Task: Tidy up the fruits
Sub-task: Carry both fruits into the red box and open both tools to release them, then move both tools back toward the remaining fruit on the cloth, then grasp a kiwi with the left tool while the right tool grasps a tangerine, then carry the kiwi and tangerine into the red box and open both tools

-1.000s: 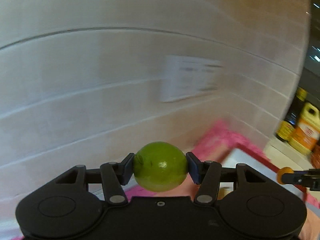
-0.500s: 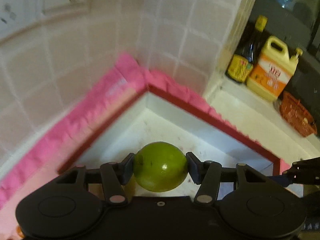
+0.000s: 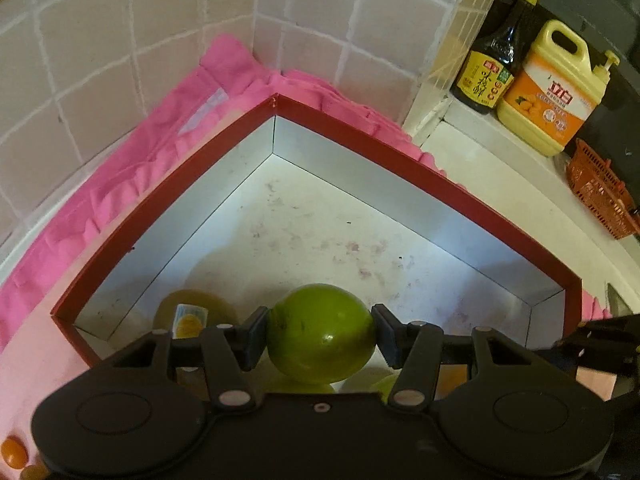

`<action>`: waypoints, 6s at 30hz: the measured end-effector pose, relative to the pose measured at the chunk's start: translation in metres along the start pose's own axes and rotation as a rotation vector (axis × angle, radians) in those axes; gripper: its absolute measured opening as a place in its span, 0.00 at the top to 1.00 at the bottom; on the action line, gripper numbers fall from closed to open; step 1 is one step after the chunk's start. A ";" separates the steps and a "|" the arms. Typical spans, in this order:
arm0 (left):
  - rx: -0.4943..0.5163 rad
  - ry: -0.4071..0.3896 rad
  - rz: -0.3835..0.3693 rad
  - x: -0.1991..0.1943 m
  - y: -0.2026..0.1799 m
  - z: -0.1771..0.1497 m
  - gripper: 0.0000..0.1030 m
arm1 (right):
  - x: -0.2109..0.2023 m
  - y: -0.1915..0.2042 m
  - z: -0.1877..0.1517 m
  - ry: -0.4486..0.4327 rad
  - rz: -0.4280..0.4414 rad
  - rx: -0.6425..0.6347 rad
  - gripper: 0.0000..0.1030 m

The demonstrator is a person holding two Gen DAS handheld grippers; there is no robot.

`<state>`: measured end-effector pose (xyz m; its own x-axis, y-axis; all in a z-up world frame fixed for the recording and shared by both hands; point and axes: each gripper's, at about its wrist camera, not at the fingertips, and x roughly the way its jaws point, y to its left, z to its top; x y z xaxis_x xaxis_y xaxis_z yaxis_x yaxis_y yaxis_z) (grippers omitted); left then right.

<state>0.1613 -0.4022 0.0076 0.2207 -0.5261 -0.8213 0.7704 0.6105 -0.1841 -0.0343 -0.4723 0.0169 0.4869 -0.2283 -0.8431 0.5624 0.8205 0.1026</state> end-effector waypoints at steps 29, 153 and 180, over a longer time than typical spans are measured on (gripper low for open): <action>-0.020 -0.205 0.223 -0.107 0.028 0.000 0.24 | -0.070 0.021 0.015 -0.143 0.031 -0.032 0.28; -0.133 -0.342 -0.052 -0.090 0.018 0.005 0.41 | -0.033 -0.013 0.013 -0.210 0.011 -0.052 0.60; -0.053 -0.168 -0.016 -0.055 -0.019 0.009 0.24 | -0.014 0.003 -0.001 -0.049 -0.020 -0.072 0.30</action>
<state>0.1400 -0.3899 0.0611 0.3085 -0.6249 -0.7172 0.7429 0.6291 -0.2285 -0.0396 -0.4661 0.0287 0.5093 -0.2691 -0.8174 0.5238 0.8506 0.0464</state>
